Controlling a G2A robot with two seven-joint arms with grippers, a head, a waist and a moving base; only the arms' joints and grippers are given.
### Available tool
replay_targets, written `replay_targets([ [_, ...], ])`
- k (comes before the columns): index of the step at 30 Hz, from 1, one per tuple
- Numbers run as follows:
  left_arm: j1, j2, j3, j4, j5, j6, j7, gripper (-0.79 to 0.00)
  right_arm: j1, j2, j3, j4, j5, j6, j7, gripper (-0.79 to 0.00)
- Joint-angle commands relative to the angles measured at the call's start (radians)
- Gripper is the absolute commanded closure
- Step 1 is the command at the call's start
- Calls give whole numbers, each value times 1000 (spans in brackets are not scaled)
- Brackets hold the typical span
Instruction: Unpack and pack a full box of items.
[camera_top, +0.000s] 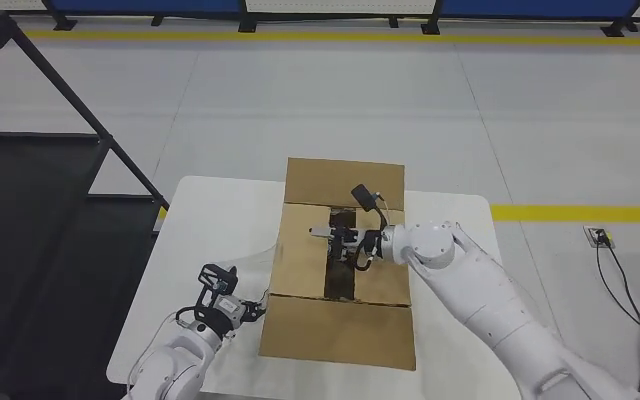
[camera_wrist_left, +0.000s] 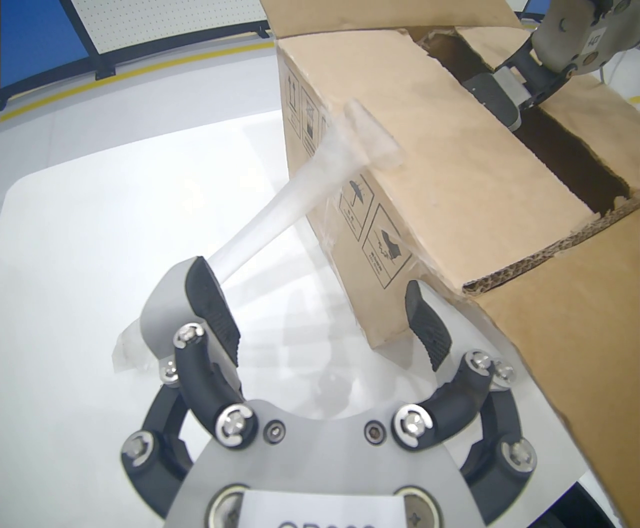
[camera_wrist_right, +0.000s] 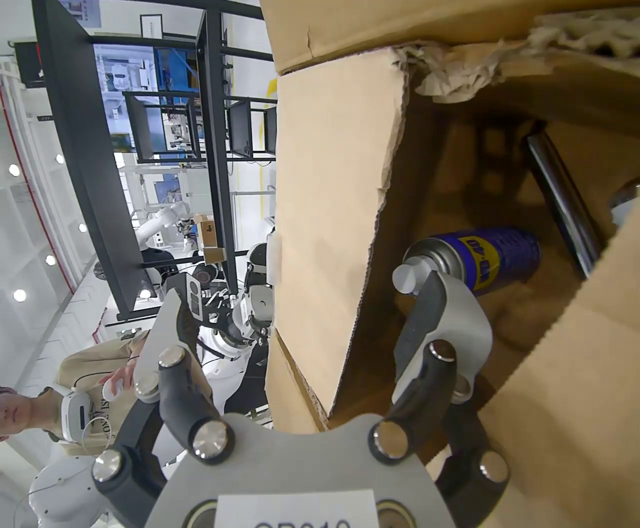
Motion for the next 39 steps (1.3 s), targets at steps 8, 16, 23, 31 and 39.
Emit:
replay_targets([
  [8,41,4,-55,-23,-38,-5,30,-785,40,-58,5,138,136,-97,77,-785],
  [16,140,16,-125,-143,1,-74,93,-785,62,-87,35,198,234,-172,160,-785],
  [23,185,25,-138,-230,103,-139,98,-785,70,-115,43,186,262,-212,146,-785],
  [31,118,14,-87,-221,77,-59,45,-785,54,-156,32,155,276,-300,87,-785],
  [39,66,2,-56,-202,2,-1,25,-785,40,-197,30,170,337,-382,115,-785],
])
